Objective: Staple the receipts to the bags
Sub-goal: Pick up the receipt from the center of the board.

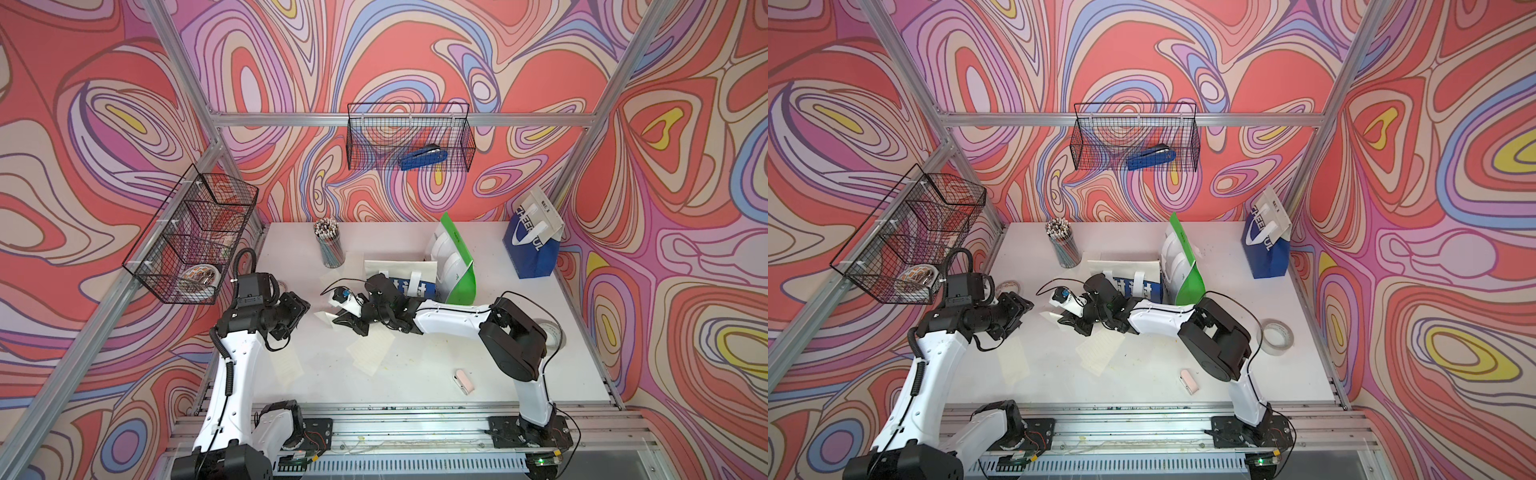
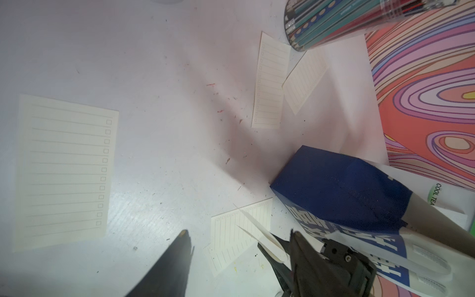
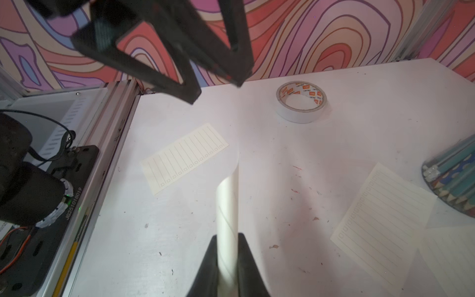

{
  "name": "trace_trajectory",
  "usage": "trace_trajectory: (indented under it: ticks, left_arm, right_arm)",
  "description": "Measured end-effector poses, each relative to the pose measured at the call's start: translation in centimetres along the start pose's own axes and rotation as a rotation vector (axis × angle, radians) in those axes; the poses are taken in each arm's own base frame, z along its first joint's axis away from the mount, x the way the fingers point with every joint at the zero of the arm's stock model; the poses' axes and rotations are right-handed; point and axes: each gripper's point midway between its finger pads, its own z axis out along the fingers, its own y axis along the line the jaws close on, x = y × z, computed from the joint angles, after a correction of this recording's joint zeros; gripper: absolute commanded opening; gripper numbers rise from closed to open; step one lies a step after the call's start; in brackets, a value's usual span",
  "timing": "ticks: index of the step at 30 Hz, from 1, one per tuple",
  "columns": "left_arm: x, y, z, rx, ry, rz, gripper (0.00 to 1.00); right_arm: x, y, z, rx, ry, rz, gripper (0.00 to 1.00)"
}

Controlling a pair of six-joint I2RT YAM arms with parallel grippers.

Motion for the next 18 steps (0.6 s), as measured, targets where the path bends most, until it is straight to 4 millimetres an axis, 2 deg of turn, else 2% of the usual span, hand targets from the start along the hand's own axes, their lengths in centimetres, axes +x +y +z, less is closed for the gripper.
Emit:
trace_trajectory:
  ticks: [7,12,18]
  left_arm:
    - [1.9,1.0,1.8,-0.011,0.113,-0.149,0.62]
    - [1.7,0.7,1.9,-0.002,0.108,-0.185,0.54]
    - [1.3,0.6,2.0,0.001,0.094,-0.206,0.55]
  right_arm:
    - [-0.3,0.1,1.0,-0.004,-0.022,0.032,0.15]
    - [-0.7,0.8,1.3,-0.019,-0.034,0.025,0.15]
    - [-0.9,1.9,1.6,-0.045,-0.036,0.008,0.15]
